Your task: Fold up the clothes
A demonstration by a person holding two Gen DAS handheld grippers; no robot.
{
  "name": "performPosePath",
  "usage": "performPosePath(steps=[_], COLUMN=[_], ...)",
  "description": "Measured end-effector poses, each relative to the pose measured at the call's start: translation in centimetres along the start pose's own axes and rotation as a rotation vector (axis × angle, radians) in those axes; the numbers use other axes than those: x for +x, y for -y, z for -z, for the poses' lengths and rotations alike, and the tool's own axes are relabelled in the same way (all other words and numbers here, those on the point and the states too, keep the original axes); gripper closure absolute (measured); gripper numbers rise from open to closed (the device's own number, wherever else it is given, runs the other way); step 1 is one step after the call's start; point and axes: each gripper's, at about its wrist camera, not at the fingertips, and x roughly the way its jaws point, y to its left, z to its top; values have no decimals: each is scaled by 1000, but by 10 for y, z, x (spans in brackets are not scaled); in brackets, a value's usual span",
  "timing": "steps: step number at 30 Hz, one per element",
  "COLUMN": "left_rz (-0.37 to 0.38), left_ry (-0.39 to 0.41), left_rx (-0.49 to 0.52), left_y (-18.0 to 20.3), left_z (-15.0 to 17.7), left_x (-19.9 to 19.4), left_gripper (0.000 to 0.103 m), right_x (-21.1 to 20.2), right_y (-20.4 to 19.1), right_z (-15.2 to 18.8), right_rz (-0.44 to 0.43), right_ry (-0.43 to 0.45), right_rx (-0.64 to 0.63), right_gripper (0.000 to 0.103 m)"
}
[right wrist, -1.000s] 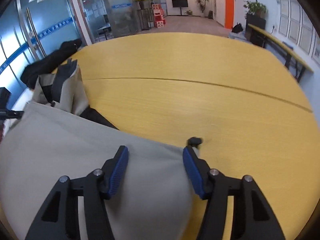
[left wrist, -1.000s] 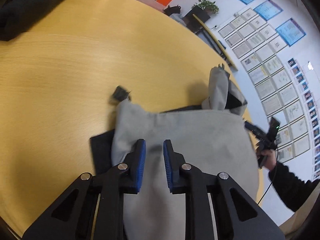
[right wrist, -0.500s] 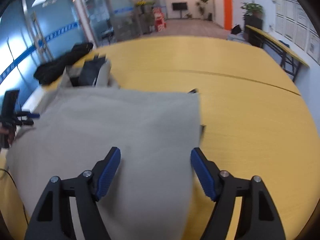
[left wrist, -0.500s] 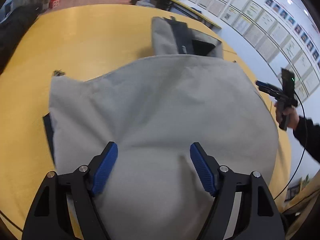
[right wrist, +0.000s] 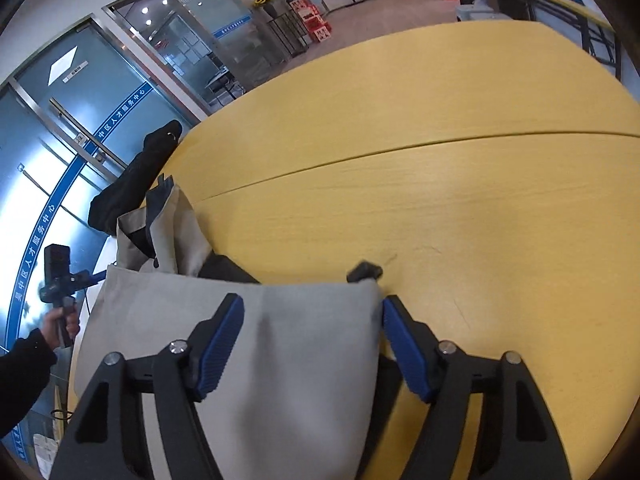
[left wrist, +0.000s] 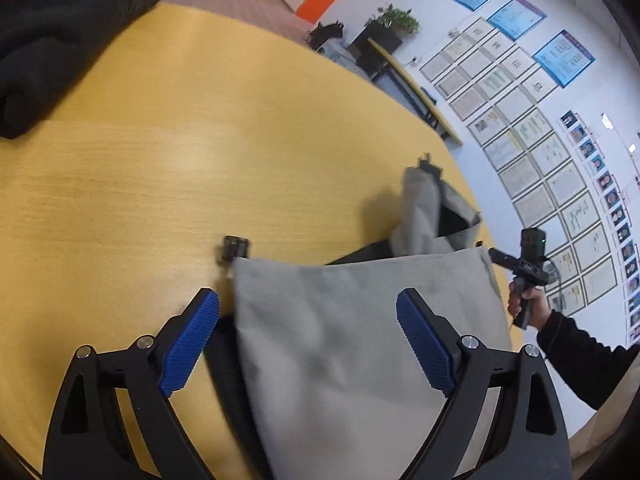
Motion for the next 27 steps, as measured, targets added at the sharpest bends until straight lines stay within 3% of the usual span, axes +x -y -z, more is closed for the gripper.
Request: performPosePath(steps=[2,5,9,10,14,21,27], left_rz=[24,71,78,76,97,128,139], left_ry=[6,-16,-76,-83,-61,-20,74], left_rx=[15,15,28,11,-29,-59,-48], left_y=[-3,1,9,8,3,0,2], left_z=[-3,-8,-7,-7,-14,-12,-10], left_x=[4,13,25,27,20,4,-35], left_gripper=[10,13,45,49,78,96,96], right_x=[6,1,-10,-10,-8,-44,-91], right_y=[-5,-3,3,4,-2,-24,-44], right_z=[-1,7,7,7,6,4,0], right_rz=[4,12,1,2,15,3,-60], right_ry=[-2,7,32,34,24,113,235], right_rx=[-14,-14,0,3,-21,-82,-112], right_gripper=[34,41,64,69,85,94,95])
